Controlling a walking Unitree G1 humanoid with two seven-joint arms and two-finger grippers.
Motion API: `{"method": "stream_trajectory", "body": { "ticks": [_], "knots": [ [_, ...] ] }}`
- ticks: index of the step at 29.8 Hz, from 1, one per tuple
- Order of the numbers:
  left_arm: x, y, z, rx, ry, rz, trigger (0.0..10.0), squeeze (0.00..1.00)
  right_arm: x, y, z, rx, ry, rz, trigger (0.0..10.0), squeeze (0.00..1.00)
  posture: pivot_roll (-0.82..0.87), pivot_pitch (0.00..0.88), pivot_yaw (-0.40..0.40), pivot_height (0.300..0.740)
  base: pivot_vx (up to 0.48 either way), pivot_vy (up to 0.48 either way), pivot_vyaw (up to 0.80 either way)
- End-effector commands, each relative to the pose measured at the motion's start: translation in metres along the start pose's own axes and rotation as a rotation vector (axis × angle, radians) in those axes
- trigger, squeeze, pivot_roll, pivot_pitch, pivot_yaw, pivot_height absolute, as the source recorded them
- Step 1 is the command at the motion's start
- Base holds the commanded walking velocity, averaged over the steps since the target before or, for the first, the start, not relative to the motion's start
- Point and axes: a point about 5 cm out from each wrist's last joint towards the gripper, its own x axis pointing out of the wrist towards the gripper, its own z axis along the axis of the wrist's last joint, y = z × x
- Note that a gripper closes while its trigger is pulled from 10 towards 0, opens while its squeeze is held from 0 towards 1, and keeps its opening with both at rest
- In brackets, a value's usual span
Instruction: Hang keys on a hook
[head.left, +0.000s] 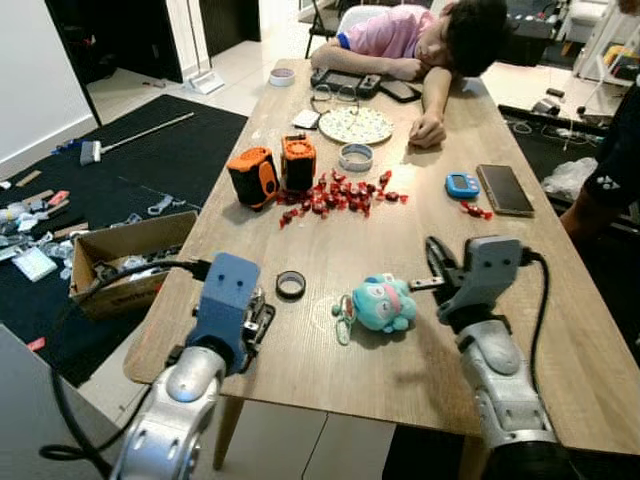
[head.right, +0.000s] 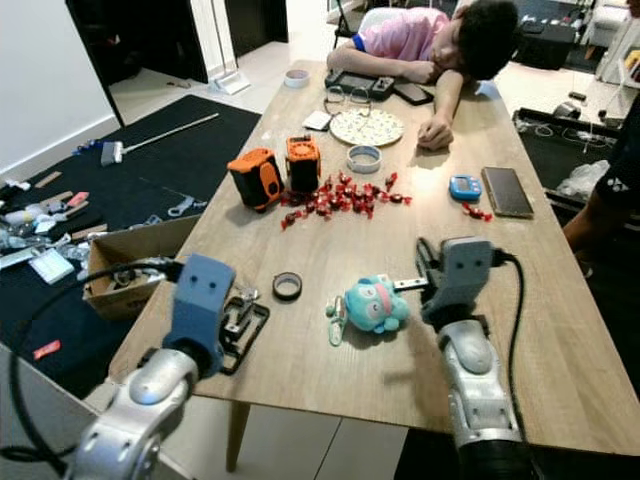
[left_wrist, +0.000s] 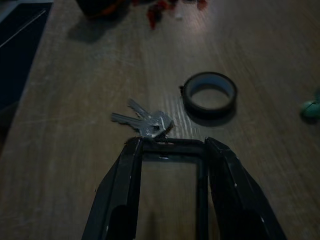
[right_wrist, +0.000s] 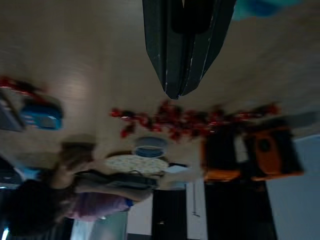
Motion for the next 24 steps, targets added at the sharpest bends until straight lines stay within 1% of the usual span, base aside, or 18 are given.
{"method": "stream_trajectory", "body": {
  "ticks": [1,3,4,5,7,9,10,11,13,15,17,20,21,22,23,24],
  "knots": [
    [0.008,-0.006,-0.003,-0.008,0.036,0.003,10.0,0.0,0.004,0.014,0.005,0.014,-0.02,0.052,10.0,0.0,0.2,0.206,0.012,0.74,0.0,0.0,0.0],
    [0.008,-0.006,-0.003,-0.008,0.036,0.003,10.0,0.0,0.004,0.014,0.005,0.014,-0.02,0.052,10.0,0.0,0.2,0.206,0.012,0.74,0.0,0.0,0.0],
    [0.012,-0.007,-0.003,-0.012,0.044,0.007,10.0,0.0,0.006,0.018,0.005,0.021,-0.023,0.063,10.0,0.0,0.2,0.205,0.012,0.74,0.0,0.0,0.0],
    [0.012,-0.007,-0.003,-0.012,0.044,0.007,10.0,0.0,0.006,0.018,0.005,0.021,-0.023,0.063,10.0,0.0,0.2,0.205,0.012,0.74,0.0,0.0,0.0],
    [0.019,-0.009,-0.003,-0.036,0.061,0.02,10.0,0.0,0.011,0.025,0.007,0.034,-0.032,0.083,10.0,0.0,0.18,0.206,0.014,0.74,0.0,0.0,0.0],
    [0.022,-0.009,-0.003,-0.048,0.068,0.026,10.0,0.0,0.012,0.028,0.007,0.039,-0.036,0.09,10.0,0.0,0.18,0.206,0.014,0.74,0.0,0.0,0.0],
    [0.023,-0.008,-0.004,-0.054,0.075,0.037,10.0,0.0,0.013,0.031,0.008,0.044,-0.039,0.105,10.0,0.0,0.18,0.207,0.015,0.74,0.0,0.0,0.0],
    [0.023,-0.008,-0.004,-0.054,0.075,0.037,10.0,0.0,0.013,0.031,0.008,0.044,-0.039,0.105,10.0,0.0,0.18,0.207,0.015,0.74,0.0,0.0,0.0],
    [0.027,-0.003,-0.008,-0.069,0.1,0.075,10.0,0.0,0.014,0.042,0.008,0.058,-0.043,0.157,10.0,0.0,0.18,0.211,0.015,0.74,0.0,0.0,0.0],
    [0.027,-0.003,-0.008,-0.069,0.1,0.075,10.0,0.0,0.014,0.042,0.008,0.058,-0.043,0.157,10.0,0.0,0.18,0.211,0.015,0.74,0.0,0.0,0.0],
    [0.03,0.0,-0.011,-0.096,0.118,0.113,10.0,0.0,0.012,0.051,0.007,0.067,-0.042,0.193,10.0,0.0,0.18,0.211,0.014,0.74,0.0,0.0,0.0],
    [0.032,0.004,-0.012,-0.103,0.122,0.134,10.0,0.0,0.012,0.054,0.007,0.071,-0.041,0.203,10.0,0.0,0.18,0.211,0.014,0.74,0.0,0.0,0.0],
    [0.033,0.007,-0.013,-0.108,0.125,0.147,9.5,0.0,0.011,0.056,0.006,0.076,-0.039,0.209,10.0,0.0,0.18,0.211,0.014,0.74,0.0,0.0,0.0],
    [0.032,0.011,-0.014,-0.107,0.127,0.157,7.5,0.0,0.011,0.058,0.006,0.079,-0.038,0.213,10.0,0.0,0.18,0.211,0.014,0.74,0.0,0.0,0.0],
    [0.032,0.014,-0.014,-0.107,0.129,0.162,6.1,0.0,0.011,0.059,0.006,0.082,-0.037,0.215,10.0,0.0,0.18,0.211,0.014,0.74,0.0,0.0,0.0],
    [0.032,0.014,-0.014,-0.107,0.129,0.162,6.1,0.0,0.011,0.059,0.006,0.082,-0.037,0.215,10.0,0.0,0.18,0.211,0.014,0.74,0.0,0.0,0.0]
  ]
}}
